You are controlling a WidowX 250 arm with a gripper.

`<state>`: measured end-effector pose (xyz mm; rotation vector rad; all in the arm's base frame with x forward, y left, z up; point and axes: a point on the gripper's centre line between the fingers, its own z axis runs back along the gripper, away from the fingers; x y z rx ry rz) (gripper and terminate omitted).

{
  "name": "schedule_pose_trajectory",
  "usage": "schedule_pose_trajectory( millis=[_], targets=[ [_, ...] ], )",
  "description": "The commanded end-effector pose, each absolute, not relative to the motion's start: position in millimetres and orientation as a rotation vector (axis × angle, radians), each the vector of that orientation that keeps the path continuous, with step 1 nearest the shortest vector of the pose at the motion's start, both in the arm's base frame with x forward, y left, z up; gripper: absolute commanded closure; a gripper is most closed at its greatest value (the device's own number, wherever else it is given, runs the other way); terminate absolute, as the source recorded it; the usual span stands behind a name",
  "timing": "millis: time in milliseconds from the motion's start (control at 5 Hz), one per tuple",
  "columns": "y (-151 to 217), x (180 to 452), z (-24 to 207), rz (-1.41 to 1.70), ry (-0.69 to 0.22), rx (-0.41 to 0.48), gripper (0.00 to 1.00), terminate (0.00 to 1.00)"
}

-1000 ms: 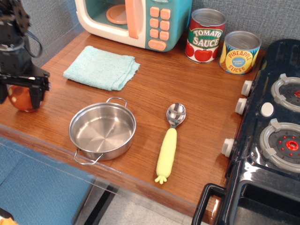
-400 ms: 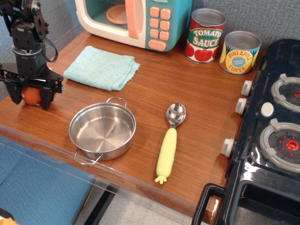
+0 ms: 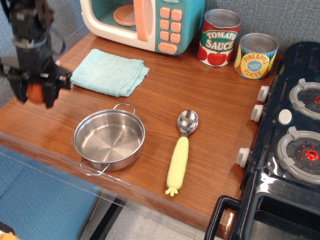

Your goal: Put mushroom in pot laying down.

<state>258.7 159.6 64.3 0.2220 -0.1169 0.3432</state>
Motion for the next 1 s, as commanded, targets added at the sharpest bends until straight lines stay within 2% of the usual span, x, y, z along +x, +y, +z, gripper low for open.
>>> schedule_pose_trajectory(
  millis=[0, 200, 400, 800],
  targets=[
    [71, 242, 89, 0.194, -0.176, 0.157, 1.00, 0.00],
    [51, 239, 76, 0.137, -0.139, 0.123, 1.00, 0.00],
    [39, 238, 66, 0.109, -0.101, 0.098, 0.00, 0.00],
    [32, 237, 78, 0.090, -0.095, 0.117, 0.00, 0.00]
  ],
)
